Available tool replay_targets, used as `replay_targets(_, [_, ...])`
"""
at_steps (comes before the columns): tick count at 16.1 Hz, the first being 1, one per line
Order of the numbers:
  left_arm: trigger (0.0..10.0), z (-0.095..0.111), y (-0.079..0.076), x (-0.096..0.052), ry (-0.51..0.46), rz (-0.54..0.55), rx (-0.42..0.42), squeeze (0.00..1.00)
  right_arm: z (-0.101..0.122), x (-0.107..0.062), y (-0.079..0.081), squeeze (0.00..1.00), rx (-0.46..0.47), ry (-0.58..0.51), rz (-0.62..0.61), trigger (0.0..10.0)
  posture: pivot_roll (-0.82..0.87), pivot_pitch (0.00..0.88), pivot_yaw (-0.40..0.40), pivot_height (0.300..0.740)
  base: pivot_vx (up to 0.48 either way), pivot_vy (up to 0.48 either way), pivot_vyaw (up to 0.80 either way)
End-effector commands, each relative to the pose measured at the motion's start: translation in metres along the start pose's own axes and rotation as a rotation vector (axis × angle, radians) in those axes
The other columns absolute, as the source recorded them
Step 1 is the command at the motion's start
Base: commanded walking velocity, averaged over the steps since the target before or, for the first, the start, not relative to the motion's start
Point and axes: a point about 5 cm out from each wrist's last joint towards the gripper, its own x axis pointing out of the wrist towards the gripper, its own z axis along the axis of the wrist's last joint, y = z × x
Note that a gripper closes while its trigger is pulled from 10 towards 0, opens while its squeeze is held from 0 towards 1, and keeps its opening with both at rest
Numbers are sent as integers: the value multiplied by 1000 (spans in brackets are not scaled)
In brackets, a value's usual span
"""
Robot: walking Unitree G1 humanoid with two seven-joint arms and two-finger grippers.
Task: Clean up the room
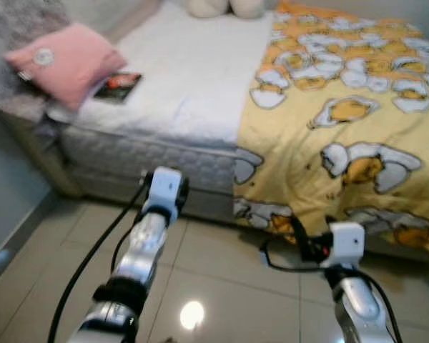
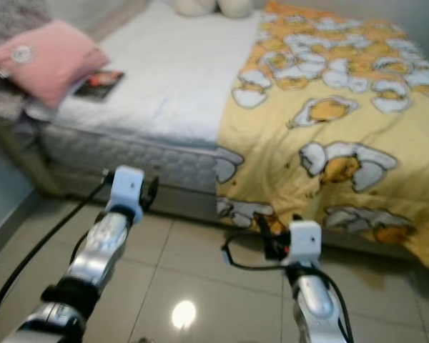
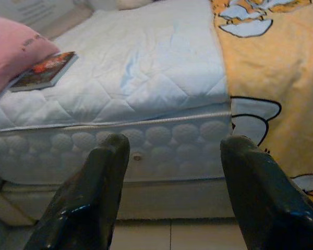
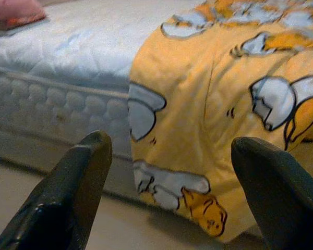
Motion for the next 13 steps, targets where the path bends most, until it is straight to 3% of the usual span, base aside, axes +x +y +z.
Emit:
replay_targets(1, [10000,-1,-4,1,8,-8,-6,0,4,2,-2,0,-7,-17,-2,10000,-66,0,29,740,0,-450,550])
replay_targets(4, [10000,-3,-3,0,13,-4,-9,0,3,-1,0,0,-13,-11,19,10000,-65,0,24,740,0,-442,510])
replay_targets(6, [10000,-3,-5,0,1,-16,-15,0,6,-1,-1,0,-17,-31,25,10000,-65,0,22,740,0,0,494])
replay_targets(7, [10000,8,2,0,-77,33,-62,0,17,-2,-7,0,-6,-107,-12,10000,-67,0,23,740,360,0,488])
replay_targets(9, [10000,20,10,0,-144,64,-81,0,25,1,-11,0,-27,-140,-32,10000,-69,0,23,740,480,0,488])
replay_targets(13, [10000,19,12,3,-123,88,-97,0,25,9,-10,0,-23,-121,-13,10000,-66,0,24,740,480,0,486])
